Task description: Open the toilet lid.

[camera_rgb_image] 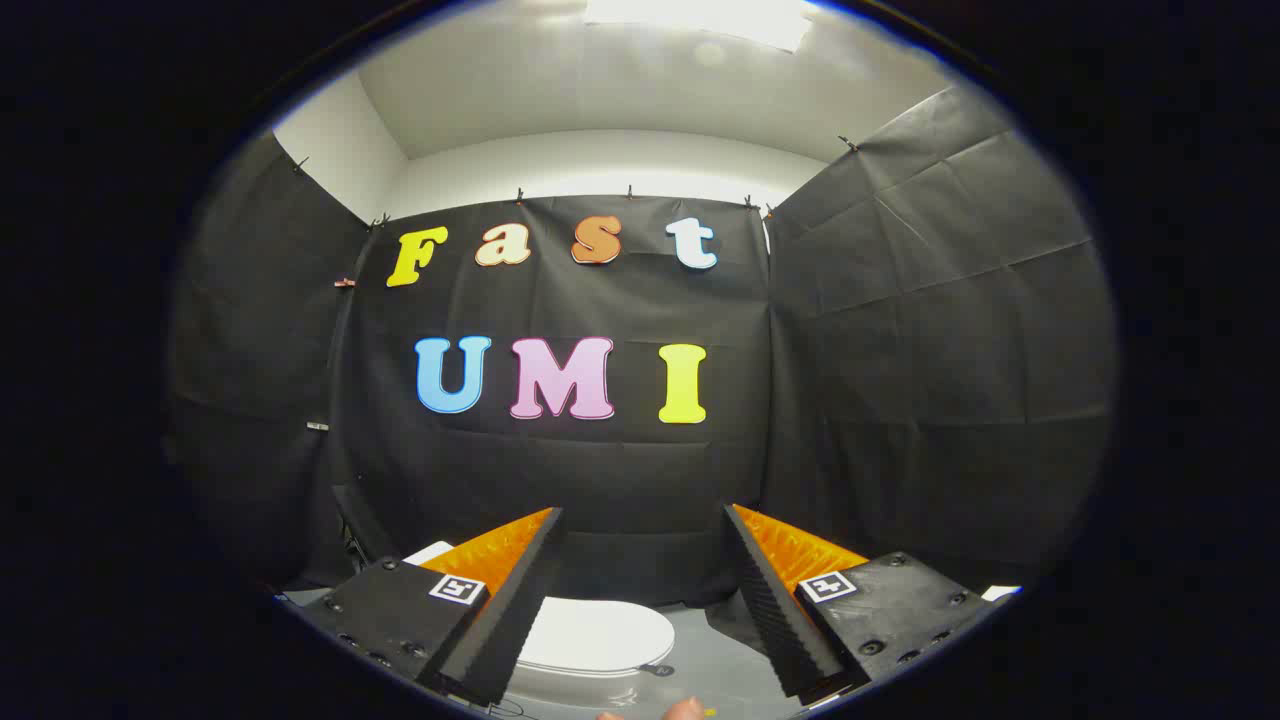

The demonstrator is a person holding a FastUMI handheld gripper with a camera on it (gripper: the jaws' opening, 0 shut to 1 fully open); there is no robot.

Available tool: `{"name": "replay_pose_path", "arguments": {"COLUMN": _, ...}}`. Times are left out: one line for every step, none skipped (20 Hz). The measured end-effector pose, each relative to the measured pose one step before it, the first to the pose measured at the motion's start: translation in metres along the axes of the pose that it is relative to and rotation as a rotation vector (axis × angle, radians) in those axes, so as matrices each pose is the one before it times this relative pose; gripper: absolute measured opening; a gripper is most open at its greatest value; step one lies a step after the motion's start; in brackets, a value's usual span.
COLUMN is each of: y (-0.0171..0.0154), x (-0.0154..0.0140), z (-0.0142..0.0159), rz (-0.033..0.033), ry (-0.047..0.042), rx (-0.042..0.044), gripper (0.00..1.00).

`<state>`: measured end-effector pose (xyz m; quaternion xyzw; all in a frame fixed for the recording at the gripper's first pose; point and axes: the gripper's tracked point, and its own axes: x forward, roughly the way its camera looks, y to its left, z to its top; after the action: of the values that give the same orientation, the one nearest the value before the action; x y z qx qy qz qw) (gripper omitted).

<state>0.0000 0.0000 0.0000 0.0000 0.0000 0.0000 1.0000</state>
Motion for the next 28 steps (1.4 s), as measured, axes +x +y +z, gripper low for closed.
{"name": "replay_pose_path", "arguments": {"y": 0.0005, "x": 0.00055, "z": -0.00056, "rz": 0.00404, "ry": 0.00231, "rx": 0.00207, "gripper": 0.98}}
{"name": "replay_pose_path", "arguments": {"y": -0.00027, "x": 0.00057, "z": -0.00055, "rz": -0.00049, "ry": 0.00242, "rx": -0.00141, "gripper": 0.98}}
{"name": "replay_pose_path", "arguments": {"y": -0.00148, "x": 0.00079, "z": -0.00058, "rz": -0.00059, "ry": 0.00024, "rx": -0.00176, "gripper": 0.98}}
{"name": "replay_pose_path", "arguments": {"y": -0.00103, "x": 0.00059, "z": -0.00045, "rz": -0.00287, "ry": -0.00048, "rx": 0.00035, "gripper": 0.98}}
{"name": "replay_pose_path", "arguments": {"y": -0.0012, "x": 0.00036, "z": 0.00141, "rz": -0.00169, "ry": -0.00204, "rx": 0.0019, "gripper": 0.98}}
{"name": "replay_pose_path", "arguments": {"y": -0.00071, "x": 0.00003, "z": 0.00078, "rz": -0.00179, "ry": -0.00213, "rx": 0.00016, "gripper": 0.98}}
{"name": "replay_pose_path", "arguments": {"y": -0.00129, "x": 0.00018, "z": 0.0005, "rz": -0.00311, "ry": -0.00318, "rx": -0.00365, "gripper": 0.98}}
{"name": "replay_pose_path", "arguments": {"y": -0.00068, "x": 0.00103, "z": 0.00019, "rz": -0.00417, "ry": -0.00277, "rx": -0.0058, "gripper": 0.98}}
{"name": "replay_pose_path", "arguments": {"y": -0.0017, "x": -0.00027, "z": 0.00057, "rz": -0.0034, "ry": -0.00407, "rx": -0.0059, "gripper": 0.98}}
{"name": "replay_pose_path", "arguments": {"y": -0.00059, "x": 0.00016, "z": 0.00062, "rz": -0.00248, "ry": -0.00279, "rx": -0.00196, "gripper": 0.98}}
{"name": "replay_pose_path", "arguments": {"y": -0.00017, "x": -0.00123, "z": 0.00084, "rz": -0.00048, "ry": -0.00215, "rx": 0.00232, "gripper": 0.98}}
{"name": "replay_pose_path", "arguments": {"y": 0.00071, "x": 0.00014, "z": 0.00026, "rz": 0.0006, "ry": -0.00032, "rx": 0.00157, "gripper": 0.98}}
{"name": "replay_pose_path", "arguments": {"y": -0.00049, "x": 0.00012, "z": -0.00094, "rz": -0.00124, "ry": 0.00081, "rx": -0.00068, "gripper": 0.98}}
{"name": "replay_pose_path", "arguments": {"y": -0.00093, "x": 0.00116, "z": -0.00097, "rz": -0.00144, "ry": 0.00094, "rx": -0.00294, "gripper": 0.98}}
{"name": "replay_pose_path", "arguments": {"y": -0.00196, "x": 0.00126, "z": -0.00133, "rz": -0.00207, "ry": 0.00245, "rx": -0.00128, "gripper": 0.98}}
{"name": "replay_pose_path", "arguments": {"y": 0.00107, "x": 0.00105, "z": -0.00179, "rz": -0.00033, "ry": 0.00408, "rx": 0.00484, "gripper": 0.98}}
{"name": "replay_pose_path", "arguments": {"y": 0.00171, "x": 0.00043, "z": -0.00212, "rz": 0.00355, "ry": 0.00475, "rx": 0.01372, "gripper": 0.98}}
{"name": "replay_pose_path", "arguments": {"y": 0.00144, "x": 0.00085, "z": -0.00226, "rz": 0.00244, "ry": 0.00557, "rx": 0.01324, "gripper": 0.98}}
{"name": "replay_pose_path", "arguments": {"y": 0.00024, "x": 0.00117, "z": -0.00325, "rz": 0.00014, "ry": 0.00338, "rx": 0.00457, "gripper": 0.98}}
{"name": "replay_pose_path", "arguments": {"y": -0.00137, "x": 0.00167, "z": -0.00342, "rz": -0.0049, "ry": -0.00053, "rx": -0.00457, "gripper": 0.98}}
{"name": "replay_pose_path", "arguments": {"y": -0.00135, "x": 0.00219, "z": -0.00347, "rz": -0.00417, "ry": -0.00439, "rx": -0.00957, "gripper": 0.98}}
{"name": "replay_pose_path", "arguments": {"y": -0.00085, "x": 0.00289, "z": -0.00626, "rz": -0.00395, "ry": -0.00036, "rx": -0.00854, "gripper": 0.98}}
{"name": "replay_pose_path", "arguments": {"y": -0.00059, "x": 0.00259, "z": -0.00688, "rz": -0.00422, "ry": 0.00663, "rx": -0.00242, "gripper": 0.98}}
{"name": "replay_pose_path", "arguments": {"y": 0.00172, "x": 0.0028, "z": -0.00775, "rz": 0.00199, "ry": 0.0053, "rx": -0.00037, "gripper": 0.98}}
{"name": "replay_pose_path", "arguments": {"y": 0.00073, "x": 0.00361, "z": -0.00484, "rz": 0.00339, "ry": -0.00112, "rx": -0.00146, "gripper": 0.98}}
{"name": "replay_pose_path", "arguments": {"y": 0.00105, "x": 0.00402, "z": -0.00589, "rz": 0.00437, "ry": -0.00203, "rx": -0.0045, "gripper": 0.98}}
{"name": "replay_pose_path", "arguments": {"y": -0.00003, "x": 0.0052, "z": -0.0066, "rz": 0.00267, "ry": -0.00463, "rx": 0.00017, "gripper": 0.98}}
{"name": "replay_pose_path", "arguments": {"y": -0.00138, "x": 0.00638, "z": -0.00708, "rz": -0.00479, "ry": 0.00181, "rx": 0.00429, "gripper": 0.98}}
